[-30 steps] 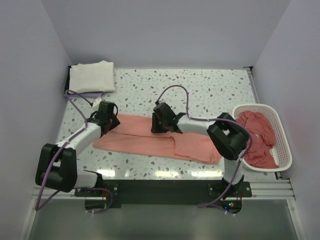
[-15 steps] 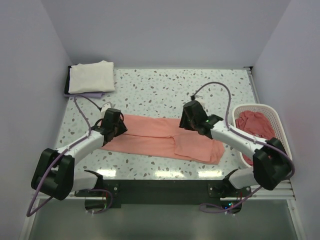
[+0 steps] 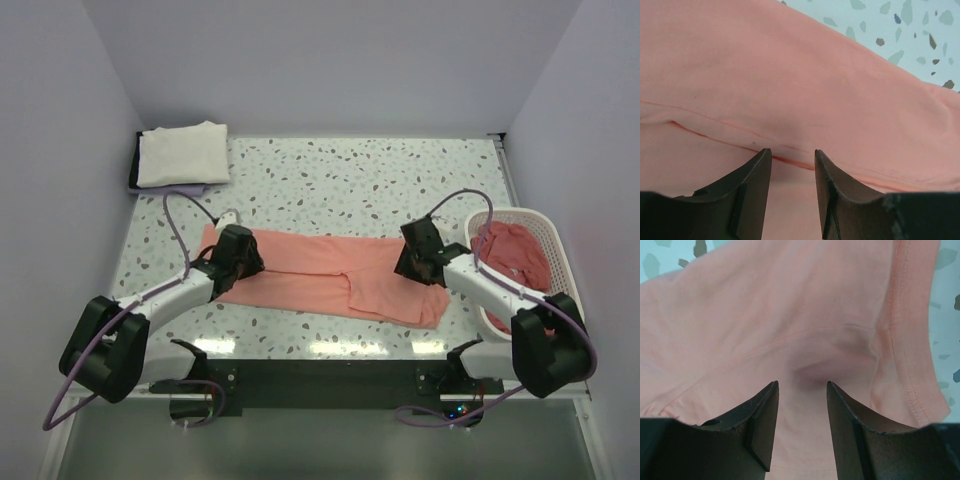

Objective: Fold and stack the t-shirts
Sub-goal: Fold the tshirt

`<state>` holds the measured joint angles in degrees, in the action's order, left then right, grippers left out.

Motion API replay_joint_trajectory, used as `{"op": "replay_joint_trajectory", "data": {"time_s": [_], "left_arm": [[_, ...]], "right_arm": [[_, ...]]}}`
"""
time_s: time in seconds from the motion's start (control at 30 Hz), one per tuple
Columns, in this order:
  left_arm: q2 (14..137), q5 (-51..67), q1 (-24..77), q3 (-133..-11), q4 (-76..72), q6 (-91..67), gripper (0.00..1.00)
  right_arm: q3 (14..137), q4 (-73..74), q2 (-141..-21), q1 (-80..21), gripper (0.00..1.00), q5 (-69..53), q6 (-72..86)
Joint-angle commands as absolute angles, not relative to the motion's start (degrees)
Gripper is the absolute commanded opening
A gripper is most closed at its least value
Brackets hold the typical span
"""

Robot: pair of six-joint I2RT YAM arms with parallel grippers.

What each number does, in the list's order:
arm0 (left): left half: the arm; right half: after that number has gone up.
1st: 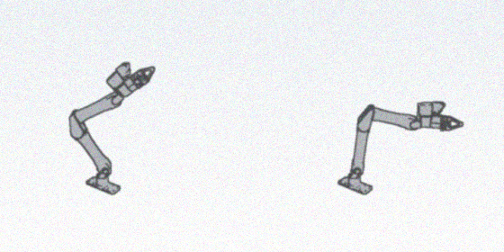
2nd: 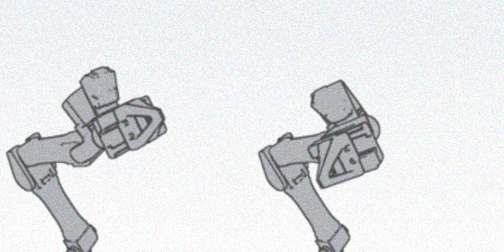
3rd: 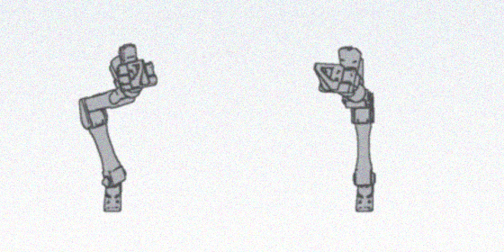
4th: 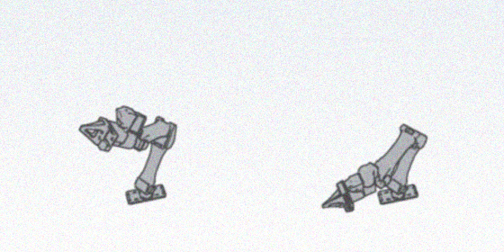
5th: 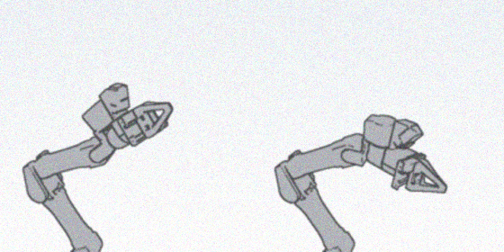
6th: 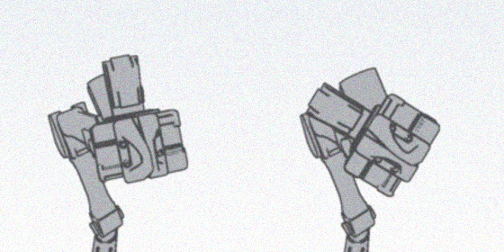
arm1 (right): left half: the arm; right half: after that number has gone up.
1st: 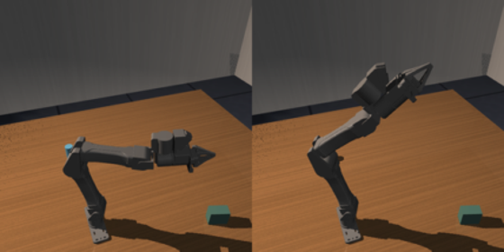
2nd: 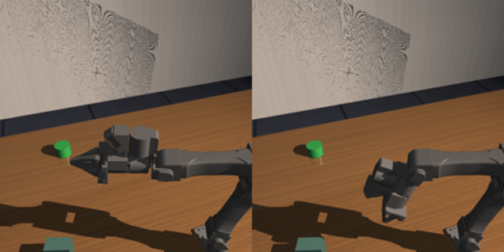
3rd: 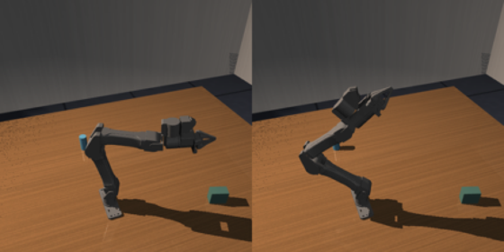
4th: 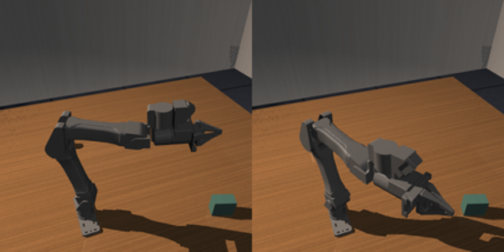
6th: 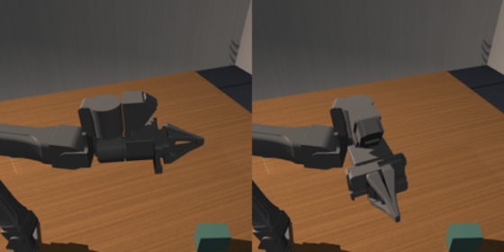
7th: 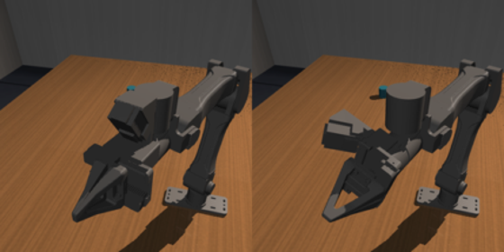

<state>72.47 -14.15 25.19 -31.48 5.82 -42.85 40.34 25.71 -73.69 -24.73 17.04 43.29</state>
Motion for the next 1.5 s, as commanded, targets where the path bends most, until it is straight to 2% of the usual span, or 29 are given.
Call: {"op": "replay_joint_trajectory", "data": {"time_s": [0.0,0.2,0.4,0.7,0.9,1.0,1.1,1.3,1.47], "left_arm": [[71.9,-14.8,26.0,-29.0,3.0,-42.4,0.44],[71.9,-15.6,26.9,-25.8,3.0,-44.1,0.41],[71.7,-15.4,27.4,-24.4,4.0,-45.3,0.38],[70.3,-11.2,31.2,-21.6,5.7,-52.2,0.33],[73.1,-10.6,44.1,-23.7,5.3,-59.4,0.33],[77.2,-11.0,50.3,-27.4,4.3,-62.0,0.33],[82.3,-11.0,53.3,-32.9,4.1,-62.1,0.34],[86.0,-11.1,54.9,-43.5,5.4,-56.3,0.39],[80.9,-18.2,54.8,-48.2,13.4,-48.2,0.45]], "right_arm": [[39.6,23.6,-76.0,-24.6,0.47,16.4,45.6],[40.8,19.6,-84.0,-23.9,0.47,14.6,45.9],[48.1,18.0,-94.9,-21.0,0.46,13.2,43.8],[78.9,28.3,-115.9,-17.9,0.46,10.8,35.5],[111.8,39.4,-135.7,-17.8,0.46,8.3,28.4],[123.1,42.0,-143.7,-17.9,0.47,6.4,25.9],[129.4,41.8,-148.1,-17.9,0.48,3.7,23.8],[138.8,41.9,-148.3,-17.9,0.58,4.6,21.3],[134.8,40.8,-138.7,-17.9,0.64,7.7,22.6]]}}
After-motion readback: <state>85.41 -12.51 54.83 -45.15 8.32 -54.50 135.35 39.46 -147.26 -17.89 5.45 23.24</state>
